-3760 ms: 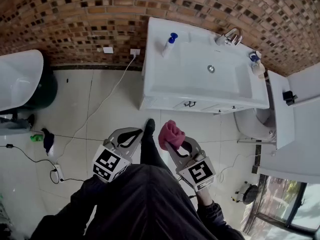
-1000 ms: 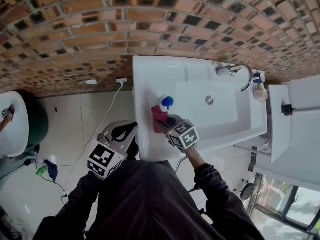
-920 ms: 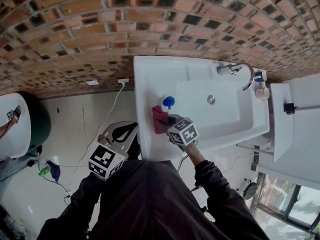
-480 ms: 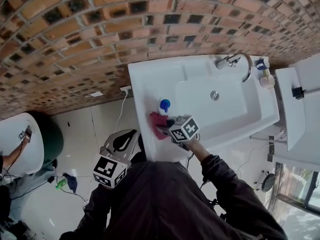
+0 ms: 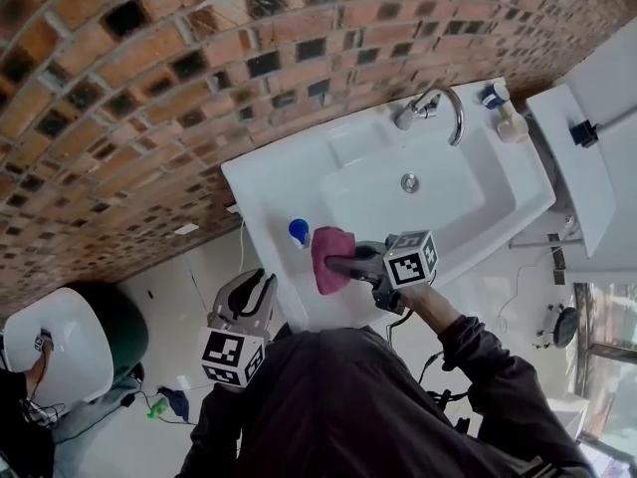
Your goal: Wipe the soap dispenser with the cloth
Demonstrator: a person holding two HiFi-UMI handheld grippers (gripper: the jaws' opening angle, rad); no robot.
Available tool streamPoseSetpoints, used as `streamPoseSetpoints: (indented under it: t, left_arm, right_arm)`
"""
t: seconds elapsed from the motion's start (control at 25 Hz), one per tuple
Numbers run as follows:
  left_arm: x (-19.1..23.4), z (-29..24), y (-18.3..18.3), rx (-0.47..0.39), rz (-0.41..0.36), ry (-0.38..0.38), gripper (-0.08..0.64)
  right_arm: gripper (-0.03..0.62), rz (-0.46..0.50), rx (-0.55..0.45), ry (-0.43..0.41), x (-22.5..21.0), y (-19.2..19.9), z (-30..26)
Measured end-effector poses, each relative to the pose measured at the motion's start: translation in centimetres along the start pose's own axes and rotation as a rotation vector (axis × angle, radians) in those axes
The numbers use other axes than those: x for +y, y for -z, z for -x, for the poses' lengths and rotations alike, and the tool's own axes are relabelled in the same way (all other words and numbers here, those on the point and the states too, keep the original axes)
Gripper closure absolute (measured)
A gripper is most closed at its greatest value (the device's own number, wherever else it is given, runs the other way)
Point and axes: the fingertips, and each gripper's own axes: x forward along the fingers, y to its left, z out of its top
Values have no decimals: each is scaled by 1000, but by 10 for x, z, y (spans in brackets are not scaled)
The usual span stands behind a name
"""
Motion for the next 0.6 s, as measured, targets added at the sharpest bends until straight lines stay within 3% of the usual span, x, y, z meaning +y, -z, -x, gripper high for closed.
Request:
streamPoseSetpoints:
  t: [0.08,0.2,0.4,0.6]
  left_arm:
    - [-2,-5,-2,6,-5,3,443]
    - [-5,-10,-2,14,-5,8,417]
    - [-5,-19,-5,19,-8,7,396]
    - [2,-41,13,71,17,2,384]
  right_arm:
    - [531,-13,-58,-13,-3,-25,7]
    - [531,-6,-63,-28,-11,-47,4]
    - [531,5,69,7,-35,-43,-15]
    - [531,-64,193,64,-74,-16,-32]
